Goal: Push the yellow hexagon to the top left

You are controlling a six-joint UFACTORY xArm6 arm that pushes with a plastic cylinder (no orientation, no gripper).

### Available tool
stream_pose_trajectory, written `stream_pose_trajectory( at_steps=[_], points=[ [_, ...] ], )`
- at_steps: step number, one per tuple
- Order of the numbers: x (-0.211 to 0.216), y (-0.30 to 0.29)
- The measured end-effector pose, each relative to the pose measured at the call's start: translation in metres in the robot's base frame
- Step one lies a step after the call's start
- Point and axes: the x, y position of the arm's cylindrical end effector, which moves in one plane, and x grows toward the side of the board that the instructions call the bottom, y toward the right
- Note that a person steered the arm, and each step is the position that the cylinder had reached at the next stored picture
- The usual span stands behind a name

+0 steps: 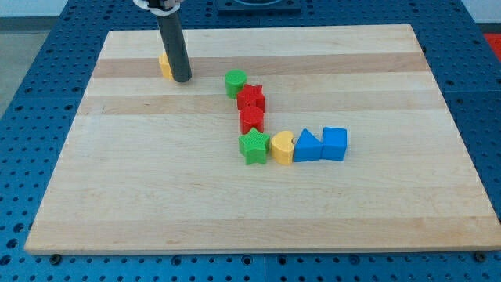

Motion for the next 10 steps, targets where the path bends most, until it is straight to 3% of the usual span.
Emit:
stream_pose_trajectory(
  at_steps=[5,10],
  points=[
    [-0.025,-0.033],
    [-0.037,-0.019]
  ],
)
